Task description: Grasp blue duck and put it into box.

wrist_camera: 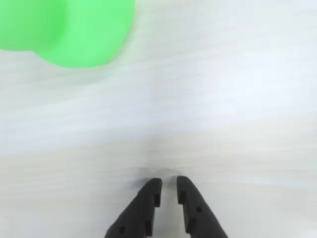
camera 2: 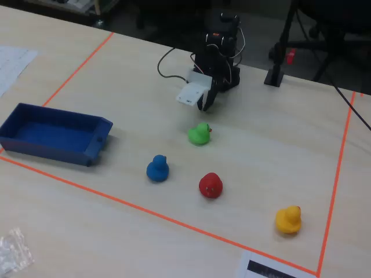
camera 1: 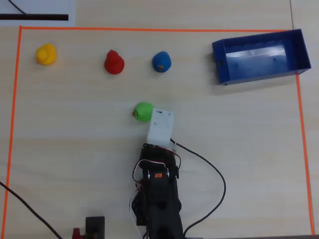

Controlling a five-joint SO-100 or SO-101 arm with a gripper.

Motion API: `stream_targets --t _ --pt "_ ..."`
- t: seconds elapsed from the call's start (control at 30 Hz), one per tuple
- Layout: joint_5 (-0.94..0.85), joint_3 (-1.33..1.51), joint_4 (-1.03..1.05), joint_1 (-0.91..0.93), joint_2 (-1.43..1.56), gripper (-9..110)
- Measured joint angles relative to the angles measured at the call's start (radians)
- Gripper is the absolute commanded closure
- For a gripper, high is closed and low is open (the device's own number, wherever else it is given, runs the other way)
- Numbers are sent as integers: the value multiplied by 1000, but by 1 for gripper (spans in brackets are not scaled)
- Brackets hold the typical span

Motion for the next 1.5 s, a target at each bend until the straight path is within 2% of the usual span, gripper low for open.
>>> stream_targets --t 0.6,0.73,0.83,1.0,1.1,1.23,1.5 --pt "2 0 -3 -8 -3 100" --pt "5 -41 -55 8 -126 101" --pt "9 -190 -81 34 -265 98" --pt "-15 -551 -140 49 -572 75" --pt "-34 -761 -198 78 -750 66" --pt "-40 -983 -272 114 -982 61" --pt "-31 -1259 -520 181 -1451 60"
